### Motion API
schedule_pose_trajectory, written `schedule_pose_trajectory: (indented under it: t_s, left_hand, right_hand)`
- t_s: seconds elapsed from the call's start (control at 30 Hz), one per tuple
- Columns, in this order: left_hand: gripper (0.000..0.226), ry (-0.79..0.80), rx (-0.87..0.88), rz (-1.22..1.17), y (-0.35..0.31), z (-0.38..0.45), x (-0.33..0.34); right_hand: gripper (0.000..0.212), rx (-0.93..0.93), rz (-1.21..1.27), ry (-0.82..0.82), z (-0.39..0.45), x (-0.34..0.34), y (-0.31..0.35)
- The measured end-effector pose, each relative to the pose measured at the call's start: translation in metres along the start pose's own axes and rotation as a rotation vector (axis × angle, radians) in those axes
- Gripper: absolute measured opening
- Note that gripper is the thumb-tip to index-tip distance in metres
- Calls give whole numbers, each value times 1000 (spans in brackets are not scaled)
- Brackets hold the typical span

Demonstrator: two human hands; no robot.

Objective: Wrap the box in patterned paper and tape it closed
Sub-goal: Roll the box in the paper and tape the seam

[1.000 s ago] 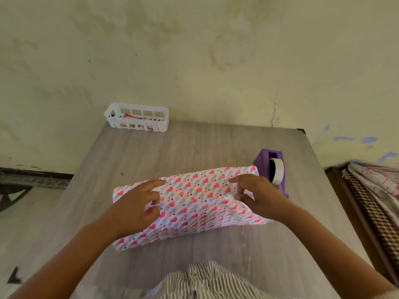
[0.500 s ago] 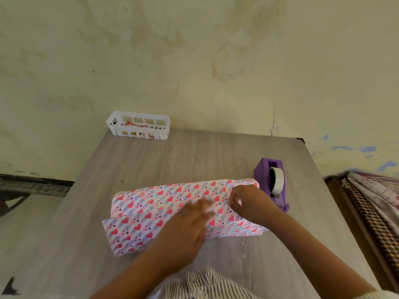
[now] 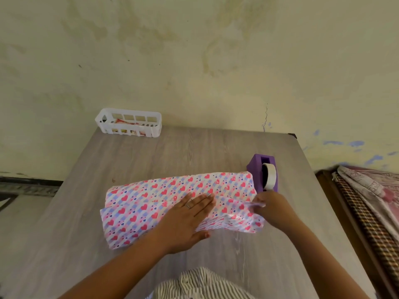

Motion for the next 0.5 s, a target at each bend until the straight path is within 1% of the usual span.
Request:
schedule_pose_trajectory:
  t_s: [0.03, 0.07, 0.17, 0.2, 0.27, 0.37, 0.43, 0.5]
  left_hand:
    - [71, -19, 9, -2, 1, -1, 1]
    - [70, -27, 25, -5, 1, -1, 1]
    - [70, -58, 61, -10, 6, -3, 0]
    - [70, -53, 70, -5, 7, -4, -1]
    - [69, -40, 84, 6, 8, -5, -3]
    - [68, -46, 108, 8, 13, -7, -5]
    - [68, -52, 114, 7, 20, -8, -6]
    - [68, -40, 111, 7, 26, -10, -7]
  right_hand:
    - [17, -1, 91, -19, -1, -1, -7]
    - [18, 20, 232, -40, -3, -3, -13]
    - [18, 83, 707, -58, -11, 0, -18]
    - [21, 87, 768, -50, -12, 4, -18]
    - [28, 89, 852, -79, -12, 14, -18]
    - [25, 101, 922, -182, -14, 26, -22]
    - [20, 61, 917, -163, -18, 32, -27]
    - [12, 26, 885, -79, -25, 39, -29]
Point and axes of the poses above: each hand's wrist, its own z-axis towards the middle knuckle, its own x-axis out of the palm, y = z × x, the point moved 5 cm from there along z, towards the middle knuckle, and after that the axes turned 10 degrees about -x, right-handed, at the moved point
